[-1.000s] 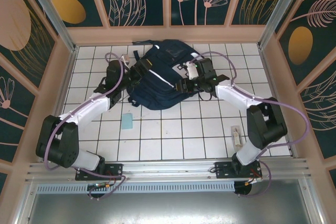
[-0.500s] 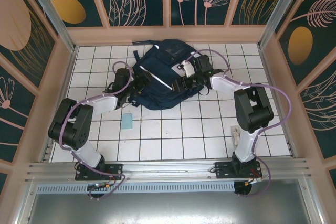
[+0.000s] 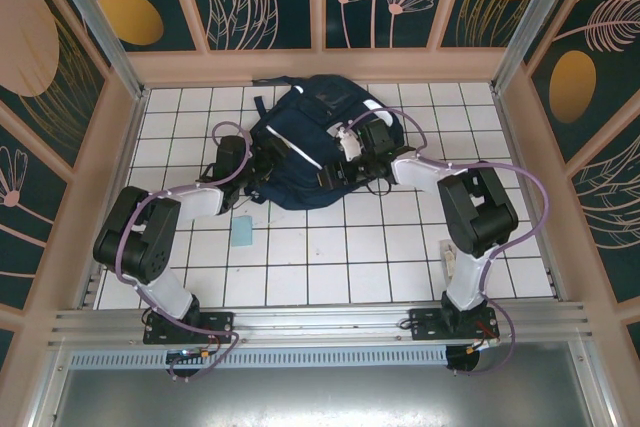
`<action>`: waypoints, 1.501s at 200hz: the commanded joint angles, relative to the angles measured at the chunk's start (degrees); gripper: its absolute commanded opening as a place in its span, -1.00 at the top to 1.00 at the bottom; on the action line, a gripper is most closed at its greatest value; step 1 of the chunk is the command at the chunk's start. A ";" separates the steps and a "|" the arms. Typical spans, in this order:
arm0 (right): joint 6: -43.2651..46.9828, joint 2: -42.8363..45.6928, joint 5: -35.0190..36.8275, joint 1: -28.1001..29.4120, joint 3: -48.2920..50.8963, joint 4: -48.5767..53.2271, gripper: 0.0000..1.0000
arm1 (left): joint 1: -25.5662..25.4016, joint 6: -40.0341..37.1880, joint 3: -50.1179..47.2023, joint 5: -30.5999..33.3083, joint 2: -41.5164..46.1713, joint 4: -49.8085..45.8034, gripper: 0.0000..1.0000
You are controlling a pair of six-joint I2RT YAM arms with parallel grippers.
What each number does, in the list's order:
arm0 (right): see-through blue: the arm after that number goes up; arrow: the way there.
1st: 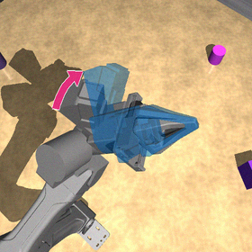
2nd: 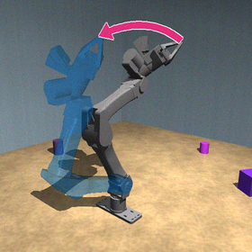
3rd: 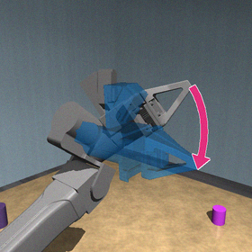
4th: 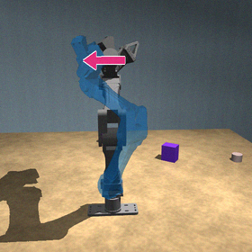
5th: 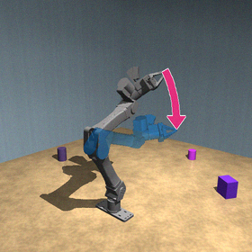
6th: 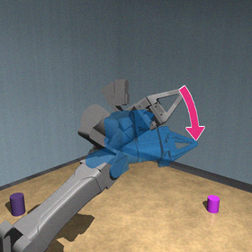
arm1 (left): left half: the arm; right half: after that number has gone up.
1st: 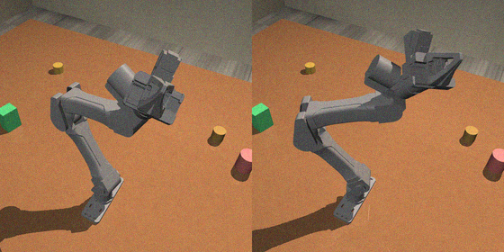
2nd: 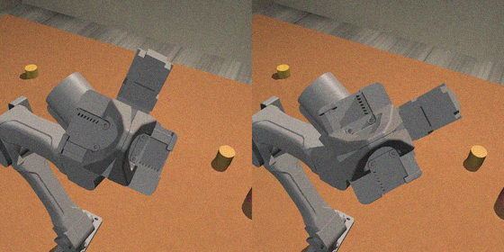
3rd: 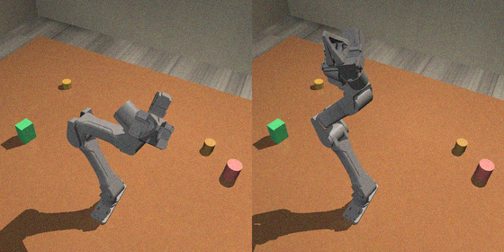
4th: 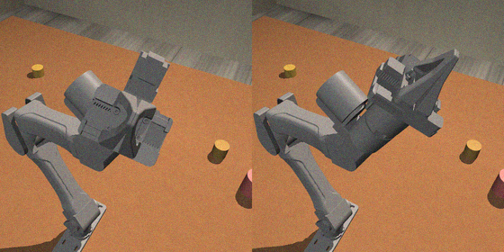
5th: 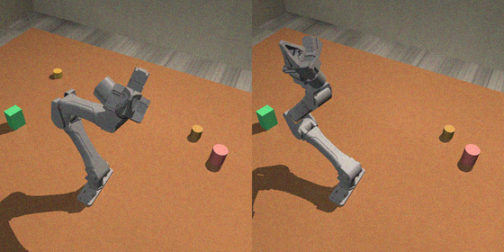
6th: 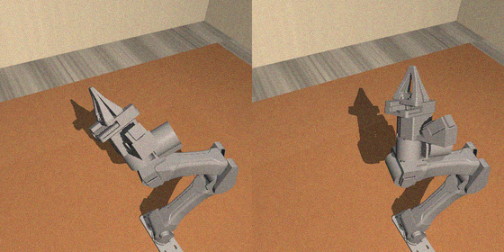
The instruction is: Pack books, pencil case, and school supplies into a backpack
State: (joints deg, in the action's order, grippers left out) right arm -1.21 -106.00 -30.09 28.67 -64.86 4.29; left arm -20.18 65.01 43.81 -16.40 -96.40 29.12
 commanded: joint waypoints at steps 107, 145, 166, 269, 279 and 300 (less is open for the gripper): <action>-8.42 14.98 -13.22 9.56 -0.27 6.50 -0.55 | -1.08 3.76 1.65 -3.42 -6.44 5.09 -0.64; -6.96 14.59 2.66 6.59 -0.32 9.64 -0.53 | -1.09 1.33 1.97 -2.60 -4.67 2.06 -0.64; -6.04 11.35 3.72 6.12 -0.13 8.90 -0.53 | -1.08 0.83 1.45 -2.32 -3.37 1.31 -0.65; -8.36 3.35 2.73 7.64 2.10 -2.45 -0.60 | -1.04 2.85 0.05 -3.06 -4.60 4.71 -0.65; -9.32 3.52 0.87 8.54 2.15 -2.53 -0.60 | -1.09 3.53 -0.30 -3.41 -5.17 5.83 -0.65; -12.78 5.19 -4.70 10.93 3.18 -3.95 -0.61 | -1.09 4.58 -0.65 -3.81 -5.77 7.42 -0.65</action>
State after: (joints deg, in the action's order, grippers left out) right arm -10.15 -101.54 -27.16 36.10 -63.11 4.43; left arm -20.69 67.88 44.60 -18.00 -100.18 34.65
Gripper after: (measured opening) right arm 0.801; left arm 0.825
